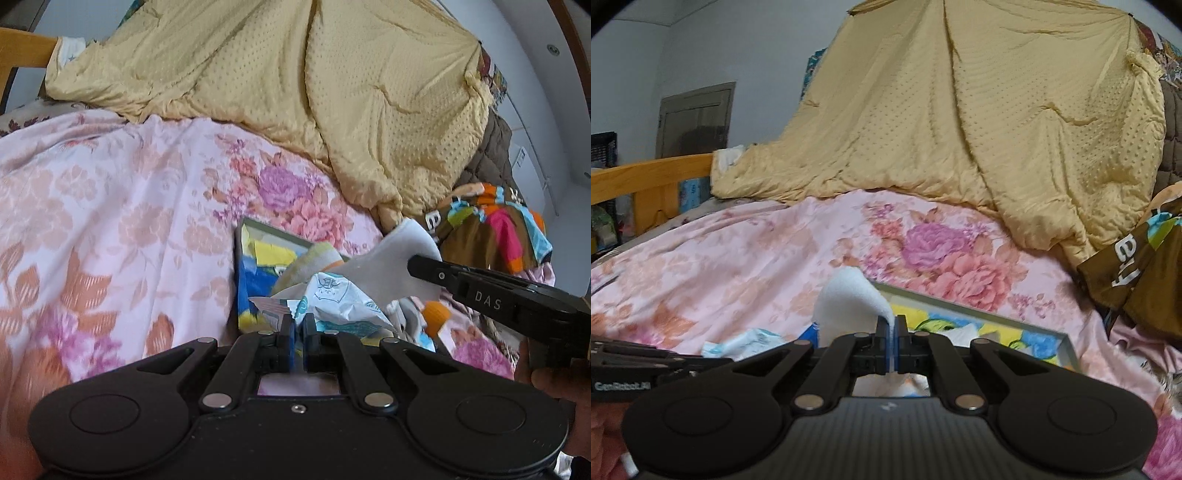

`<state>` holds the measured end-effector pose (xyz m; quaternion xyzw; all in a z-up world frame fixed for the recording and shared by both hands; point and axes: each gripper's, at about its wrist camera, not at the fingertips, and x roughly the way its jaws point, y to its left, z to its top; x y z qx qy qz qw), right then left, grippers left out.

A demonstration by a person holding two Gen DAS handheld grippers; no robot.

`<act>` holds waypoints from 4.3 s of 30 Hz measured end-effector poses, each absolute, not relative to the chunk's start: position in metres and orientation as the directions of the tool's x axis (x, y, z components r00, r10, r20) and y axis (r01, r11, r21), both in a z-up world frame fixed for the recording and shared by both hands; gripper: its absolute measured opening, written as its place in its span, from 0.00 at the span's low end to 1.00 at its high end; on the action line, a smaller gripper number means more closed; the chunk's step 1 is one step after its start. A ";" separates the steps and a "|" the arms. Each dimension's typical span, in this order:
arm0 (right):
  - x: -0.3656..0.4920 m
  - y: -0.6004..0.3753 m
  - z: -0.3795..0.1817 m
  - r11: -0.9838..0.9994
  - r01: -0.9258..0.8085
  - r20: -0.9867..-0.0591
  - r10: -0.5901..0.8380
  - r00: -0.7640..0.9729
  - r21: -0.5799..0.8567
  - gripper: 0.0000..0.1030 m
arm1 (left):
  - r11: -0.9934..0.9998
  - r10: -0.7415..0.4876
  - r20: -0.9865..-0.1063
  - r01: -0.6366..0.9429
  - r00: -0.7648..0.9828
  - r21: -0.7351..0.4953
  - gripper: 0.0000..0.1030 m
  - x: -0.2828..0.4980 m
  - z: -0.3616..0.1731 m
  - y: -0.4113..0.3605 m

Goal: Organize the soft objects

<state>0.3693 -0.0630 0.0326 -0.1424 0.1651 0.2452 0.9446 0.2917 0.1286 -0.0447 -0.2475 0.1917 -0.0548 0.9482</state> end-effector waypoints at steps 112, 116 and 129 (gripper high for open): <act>0.185 -0.213 0.027 0.958 -0.275 -0.419 0.281 0.864 0.077 1.00 | 0.969 0.103 -0.419 -0.185 0.902 -0.161 0.99 0.130 0.015 0.029; 0.174 -0.214 0.026 0.959 -0.272 -0.417 0.280 0.865 0.080 1.00 | 0.966 0.111 -0.421 -0.198 0.900 -0.168 0.99 0.119 0.014 0.029; 0.145 -0.212 0.009 0.957 -0.271 -0.460 0.287 0.840 0.103 1.00 | 0.964 0.133 -0.461 -0.223 0.877 -0.147 0.99 0.089 0.000 0.028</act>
